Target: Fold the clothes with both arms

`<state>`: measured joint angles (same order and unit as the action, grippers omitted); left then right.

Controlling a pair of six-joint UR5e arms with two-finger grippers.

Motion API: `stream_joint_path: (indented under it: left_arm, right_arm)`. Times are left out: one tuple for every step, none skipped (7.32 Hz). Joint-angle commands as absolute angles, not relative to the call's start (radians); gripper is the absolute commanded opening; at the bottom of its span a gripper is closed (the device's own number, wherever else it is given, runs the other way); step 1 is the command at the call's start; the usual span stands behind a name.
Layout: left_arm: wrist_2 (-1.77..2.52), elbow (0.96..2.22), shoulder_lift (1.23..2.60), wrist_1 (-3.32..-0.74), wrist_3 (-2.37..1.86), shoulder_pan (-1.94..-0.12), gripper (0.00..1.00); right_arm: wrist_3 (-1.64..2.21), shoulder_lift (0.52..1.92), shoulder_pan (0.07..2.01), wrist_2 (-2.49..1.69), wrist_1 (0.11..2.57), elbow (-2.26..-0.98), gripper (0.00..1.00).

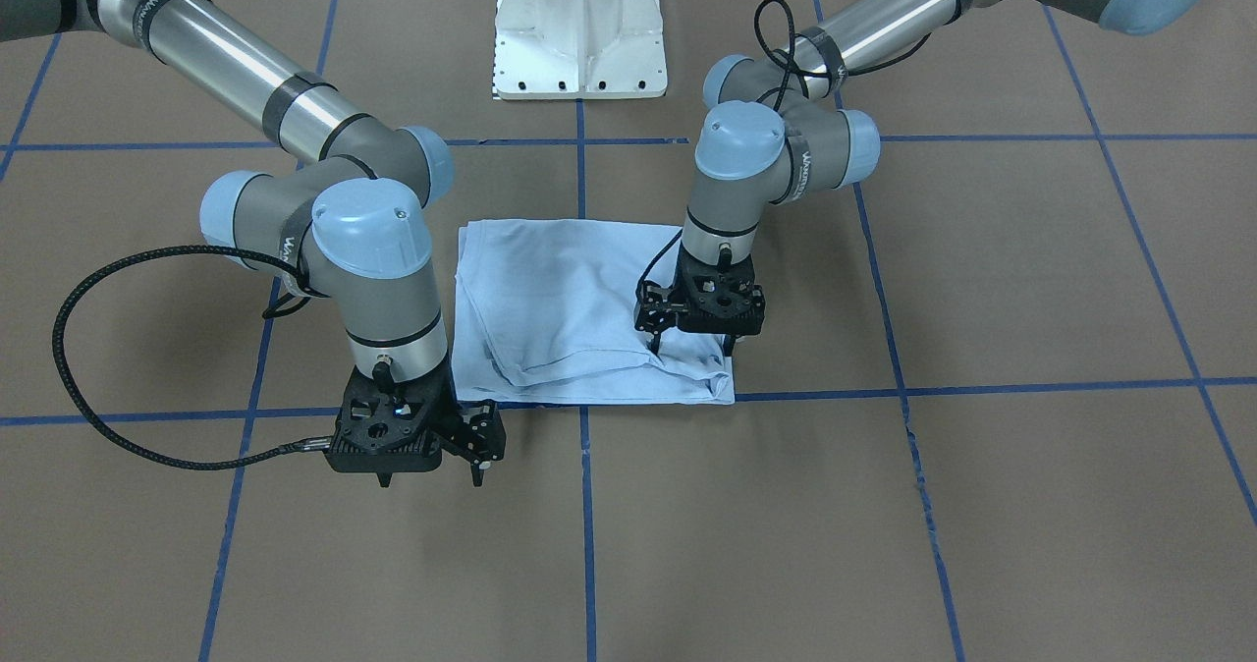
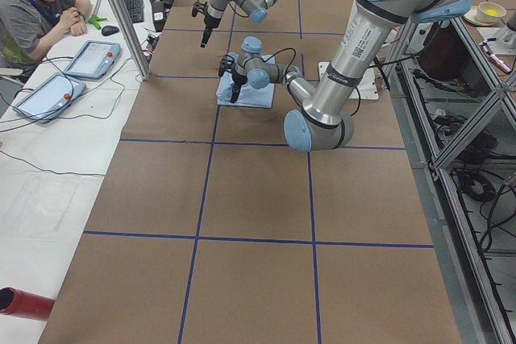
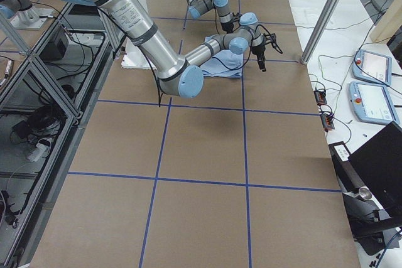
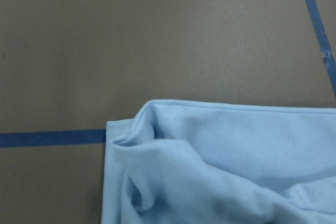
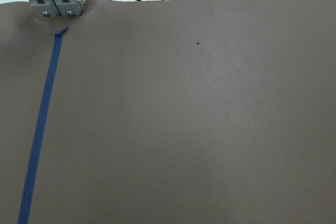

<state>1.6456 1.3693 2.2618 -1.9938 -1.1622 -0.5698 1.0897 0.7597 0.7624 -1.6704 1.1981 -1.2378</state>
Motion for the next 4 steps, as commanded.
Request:
stream_joint_path:
  left_arm:
    - [1.629,1.281,2.290,-2.003,-1.154,-0.630,1.00]
    - [1.628,1.263,2.292,-2.002,-1.140,-0.665,1.00]
    - [1.628,1.250,2.289,-1.996,-1.112,-0.685,1.00]
    - [1.628,1.238,2.287,-1.997,-1.094,-0.702,1.00]
  right_arm:
    - [1.089,0.761,0.762,-1.671,1.198,-1.238,1.00]
    - [1.086,0.761,0.762,-1.671,1.198,-1.238,1.00]
    - [1.088,0.764,0.762,-1.672,1.198,-1.238,1.00]
    - [1.086,0.765,0.762,-1.674,1.198,-1.238,1.00]
